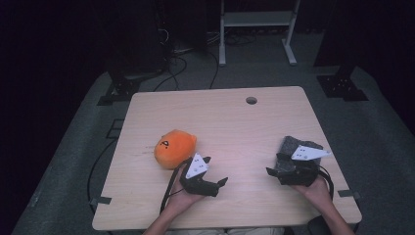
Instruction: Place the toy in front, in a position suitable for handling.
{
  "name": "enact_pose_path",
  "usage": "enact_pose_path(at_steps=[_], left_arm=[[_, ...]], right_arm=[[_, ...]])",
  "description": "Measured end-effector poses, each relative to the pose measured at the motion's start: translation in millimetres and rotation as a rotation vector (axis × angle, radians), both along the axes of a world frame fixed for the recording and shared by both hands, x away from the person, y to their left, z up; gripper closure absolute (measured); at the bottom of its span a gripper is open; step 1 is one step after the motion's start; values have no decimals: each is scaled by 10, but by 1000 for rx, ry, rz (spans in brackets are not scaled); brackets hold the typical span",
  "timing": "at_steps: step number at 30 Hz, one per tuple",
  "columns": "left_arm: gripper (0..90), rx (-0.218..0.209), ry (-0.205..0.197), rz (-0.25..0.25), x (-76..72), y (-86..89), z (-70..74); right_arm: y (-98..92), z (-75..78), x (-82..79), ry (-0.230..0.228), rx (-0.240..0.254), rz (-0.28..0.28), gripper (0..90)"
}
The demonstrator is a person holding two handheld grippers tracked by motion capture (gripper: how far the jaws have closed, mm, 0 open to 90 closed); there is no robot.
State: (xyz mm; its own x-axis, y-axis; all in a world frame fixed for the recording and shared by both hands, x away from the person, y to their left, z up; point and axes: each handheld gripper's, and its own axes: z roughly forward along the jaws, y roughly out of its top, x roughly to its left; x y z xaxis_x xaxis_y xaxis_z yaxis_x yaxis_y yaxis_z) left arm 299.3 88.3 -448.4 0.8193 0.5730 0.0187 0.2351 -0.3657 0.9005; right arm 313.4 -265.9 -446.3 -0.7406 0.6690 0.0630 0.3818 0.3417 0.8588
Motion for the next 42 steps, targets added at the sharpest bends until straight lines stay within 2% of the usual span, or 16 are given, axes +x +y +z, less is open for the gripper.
enact_pose_path(at_steps=[7,13,16,17,22,29,35,42], left_arm=[[93,-16,8,3,6,12,11],[94,-18,-9,-1,-17,30,39],[94,-32,-15,5,-22,67,77],[93,-51,-17,12,-23,94,108],[93,-66,-43,31,-7,156,185],[93,-131,-62,82,48,311,321],[93,-153,-72,106,69,399,394],[93,-183,-92,157,125,566,494]], right_arm=[[-4,-7,-5,5,0,1,269],[-11,12,-23,-6,1,-3,269],[4,23,-31,-9,0,-1,269],[19,20,-35,-9,-3,0,269],[45,15,-35,-8,-9,7,269],[46,12,-26,-9,-8,8,268],[50,13,-30,-9,-8,12,267],[50,11,-23,-11,-8,14,265]])
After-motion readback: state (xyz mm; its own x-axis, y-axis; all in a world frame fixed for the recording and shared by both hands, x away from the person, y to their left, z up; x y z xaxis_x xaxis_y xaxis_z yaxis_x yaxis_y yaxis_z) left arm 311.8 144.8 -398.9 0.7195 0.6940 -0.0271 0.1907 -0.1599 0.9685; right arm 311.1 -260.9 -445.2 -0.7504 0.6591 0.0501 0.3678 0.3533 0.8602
